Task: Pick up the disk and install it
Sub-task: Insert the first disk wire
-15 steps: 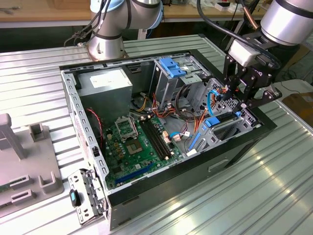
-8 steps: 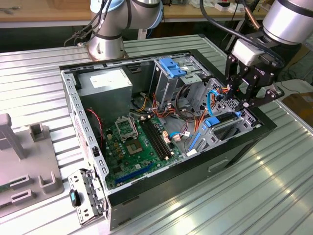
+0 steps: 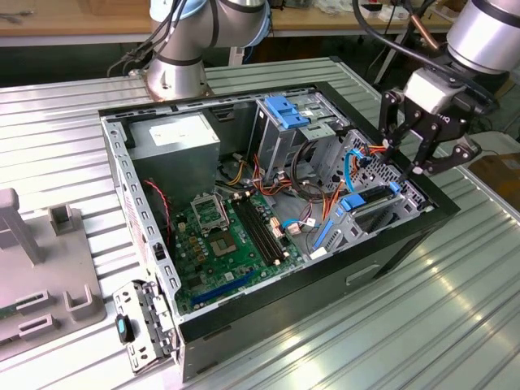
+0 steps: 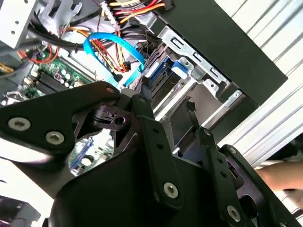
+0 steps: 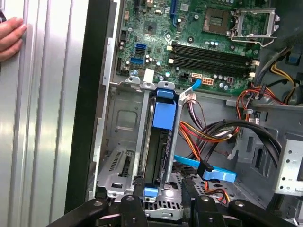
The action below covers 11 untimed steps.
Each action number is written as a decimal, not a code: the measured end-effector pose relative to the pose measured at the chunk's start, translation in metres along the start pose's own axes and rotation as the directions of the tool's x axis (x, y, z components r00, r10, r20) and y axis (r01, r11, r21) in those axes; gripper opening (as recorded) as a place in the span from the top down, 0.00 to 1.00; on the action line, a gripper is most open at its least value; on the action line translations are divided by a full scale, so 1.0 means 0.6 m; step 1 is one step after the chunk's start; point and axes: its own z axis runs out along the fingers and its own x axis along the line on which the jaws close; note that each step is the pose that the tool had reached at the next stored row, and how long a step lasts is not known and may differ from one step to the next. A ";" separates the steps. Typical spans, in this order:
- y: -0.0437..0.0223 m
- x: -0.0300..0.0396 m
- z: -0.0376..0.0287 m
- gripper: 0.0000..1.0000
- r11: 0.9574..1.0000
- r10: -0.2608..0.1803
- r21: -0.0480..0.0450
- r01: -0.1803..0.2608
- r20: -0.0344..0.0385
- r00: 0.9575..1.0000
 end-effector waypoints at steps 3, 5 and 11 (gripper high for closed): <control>-0.003 0.001 0.001 0.56 0.998 -0.064 -0.001 0.064 0.005 0.998; -0.007 0.001 0.001 0.56 0.997 -0.078 -0.001 0.078 0.006 0.997; -0.026 -0.013 0.003 0.56 0.997 -0.081 -0.001 0.081 0.006 0.997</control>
